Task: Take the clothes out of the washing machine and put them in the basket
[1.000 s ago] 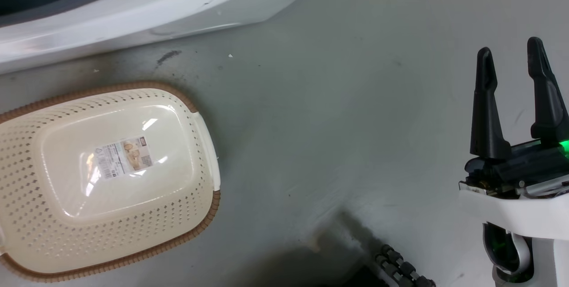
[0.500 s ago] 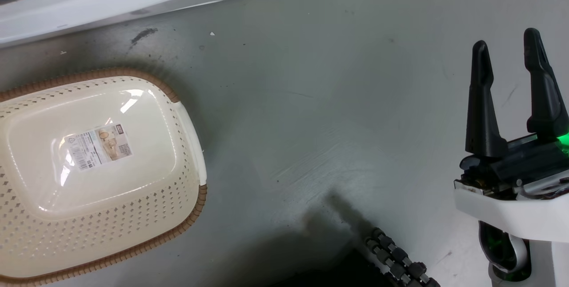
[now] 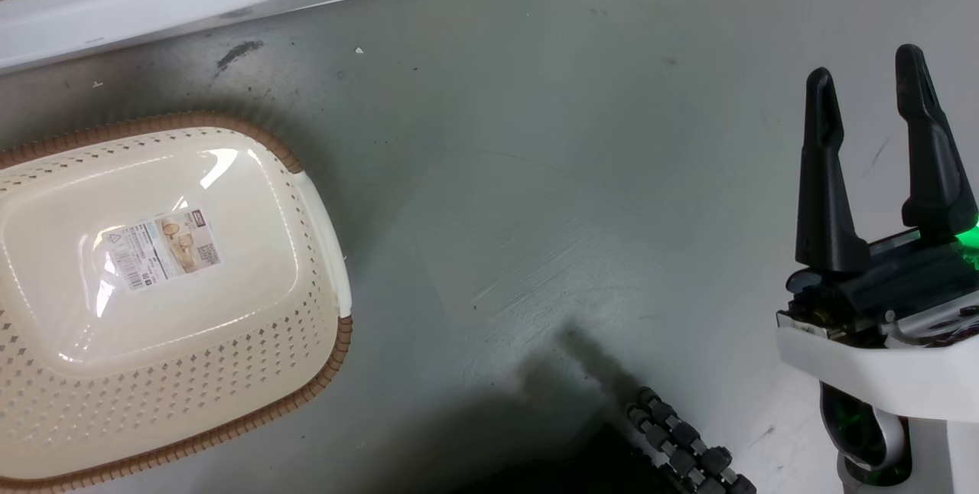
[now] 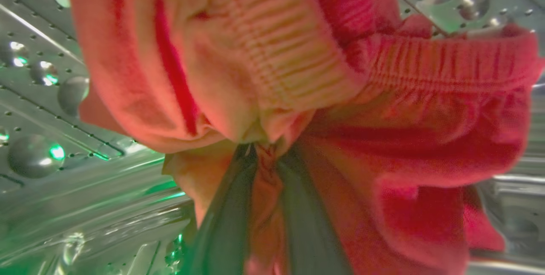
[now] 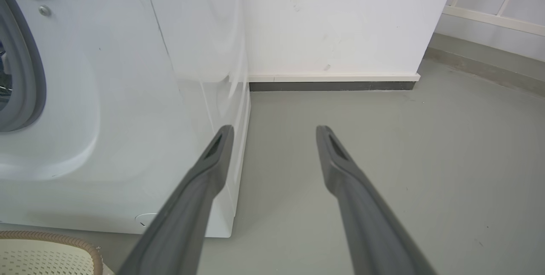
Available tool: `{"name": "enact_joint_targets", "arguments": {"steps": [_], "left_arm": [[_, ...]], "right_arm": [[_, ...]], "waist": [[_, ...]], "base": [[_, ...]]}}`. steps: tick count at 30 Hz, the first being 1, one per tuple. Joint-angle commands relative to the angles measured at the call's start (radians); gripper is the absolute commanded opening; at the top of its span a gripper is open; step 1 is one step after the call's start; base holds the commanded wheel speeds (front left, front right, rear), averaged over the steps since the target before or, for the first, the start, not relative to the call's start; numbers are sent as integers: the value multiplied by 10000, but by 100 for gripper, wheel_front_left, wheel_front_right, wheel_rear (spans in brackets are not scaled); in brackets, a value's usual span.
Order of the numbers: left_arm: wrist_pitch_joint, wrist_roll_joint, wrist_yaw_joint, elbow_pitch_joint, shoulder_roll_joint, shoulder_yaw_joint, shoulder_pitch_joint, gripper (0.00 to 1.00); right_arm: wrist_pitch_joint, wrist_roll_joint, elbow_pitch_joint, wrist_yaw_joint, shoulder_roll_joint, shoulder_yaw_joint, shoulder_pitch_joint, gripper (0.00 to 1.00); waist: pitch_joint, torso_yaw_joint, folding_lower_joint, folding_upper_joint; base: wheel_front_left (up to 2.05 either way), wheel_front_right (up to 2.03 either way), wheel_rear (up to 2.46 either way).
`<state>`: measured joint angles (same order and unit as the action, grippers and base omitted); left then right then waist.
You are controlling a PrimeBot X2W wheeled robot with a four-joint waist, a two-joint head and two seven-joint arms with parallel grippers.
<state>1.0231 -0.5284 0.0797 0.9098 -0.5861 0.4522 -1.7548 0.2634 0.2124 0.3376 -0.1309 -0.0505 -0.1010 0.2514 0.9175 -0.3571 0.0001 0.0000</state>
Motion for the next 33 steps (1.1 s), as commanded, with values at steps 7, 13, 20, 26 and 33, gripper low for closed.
{"name": "enact_joint_targets", "arguments": {"steps": [7, 13, 20, 26, 33], "left_arm": [[-684, -130, 301, 104, 108, 147, -202, 0], [-1345, -399, 482, 100, 226, 543, 380, 0], [-2100, -1232, 495, -354, 108, 1286, 1494, 0], [-2818, -2120, 498, -934, -108, 1787, 2730, 0], [-3620, -2978, 498, -1542, -279, 2221, 4100, 0]], "right_arm": [[21, -69, -39, 3, 6, 114, 106, 100], [21, -325, -89, 3, 5, 57, 76, 100], [21, -557, -249, 3, 3, 18, -89, 100], [21, -733, -433, 3, 3, 4, -415, 100], [22, -922, -657, 3, 3, -121, -796, 100]], "waist": [[-195, 172, -1, 0], [-751, 516, -1, 0], [-1617, 820, -1, 0], [-2406, 976, -1, 0], [-3342, 1103, -1, 0]], "base": [[0, 0, 0], [0, 0, 0], [0, 0, 0], [0, 0, 0], [0, 0, 0]]}}
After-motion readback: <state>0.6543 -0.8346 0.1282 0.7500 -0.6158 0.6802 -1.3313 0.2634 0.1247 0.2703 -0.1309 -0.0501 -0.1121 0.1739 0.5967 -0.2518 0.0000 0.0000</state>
